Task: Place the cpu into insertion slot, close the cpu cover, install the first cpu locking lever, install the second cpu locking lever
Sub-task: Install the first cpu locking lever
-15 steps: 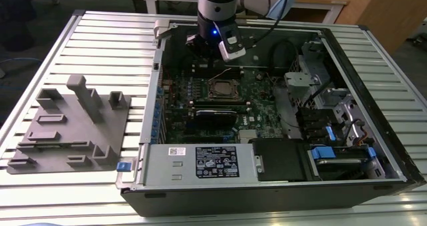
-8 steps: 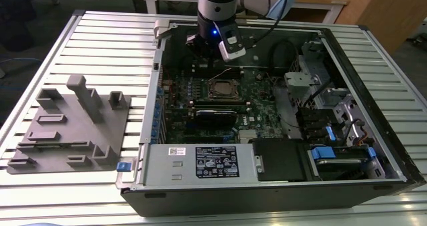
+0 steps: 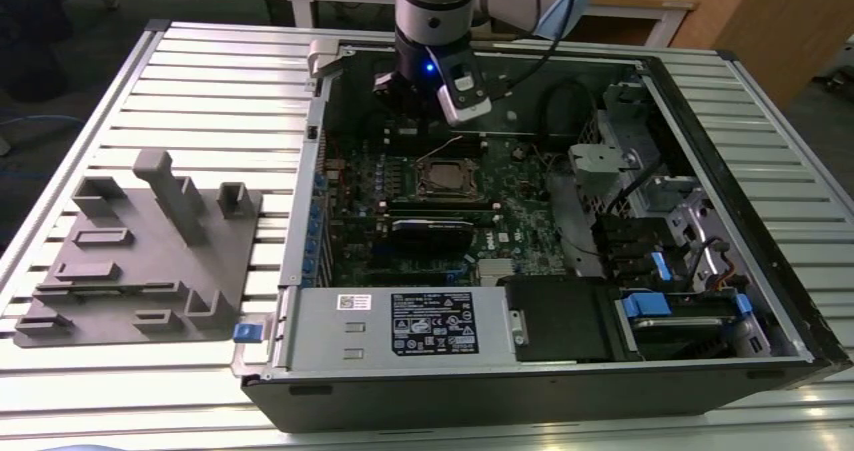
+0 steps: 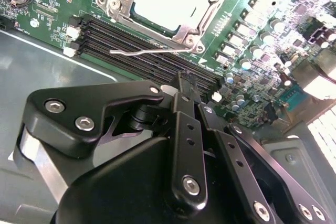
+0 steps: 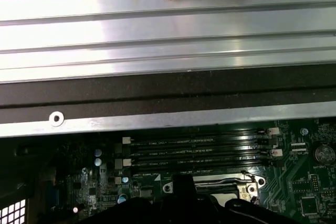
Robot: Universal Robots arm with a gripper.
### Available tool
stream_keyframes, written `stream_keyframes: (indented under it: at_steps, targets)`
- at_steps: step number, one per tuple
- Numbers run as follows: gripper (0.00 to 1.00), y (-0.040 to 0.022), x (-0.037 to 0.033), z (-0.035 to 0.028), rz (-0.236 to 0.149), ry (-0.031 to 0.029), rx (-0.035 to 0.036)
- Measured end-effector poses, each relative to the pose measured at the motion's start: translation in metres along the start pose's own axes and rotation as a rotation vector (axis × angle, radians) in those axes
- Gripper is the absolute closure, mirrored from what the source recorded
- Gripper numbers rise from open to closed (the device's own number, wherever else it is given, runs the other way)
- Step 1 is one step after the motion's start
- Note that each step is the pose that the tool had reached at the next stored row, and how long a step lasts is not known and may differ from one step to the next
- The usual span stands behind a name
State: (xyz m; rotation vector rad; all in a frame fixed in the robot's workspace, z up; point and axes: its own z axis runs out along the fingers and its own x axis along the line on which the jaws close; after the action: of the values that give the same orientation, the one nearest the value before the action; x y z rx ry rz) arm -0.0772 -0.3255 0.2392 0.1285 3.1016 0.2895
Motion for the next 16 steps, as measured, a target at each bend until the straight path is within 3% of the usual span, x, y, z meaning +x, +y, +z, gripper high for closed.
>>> stream_keyframes:
  at_steps: [4, 16]
  targets:
    - [0.89, -0.0007, 0.0000, 0.0046, -0.001, -0.0063, -0.0005]
    - [0.89, 0.0046, -0.0162, 0.0088, 0.003, -0.0077, 0.0069]
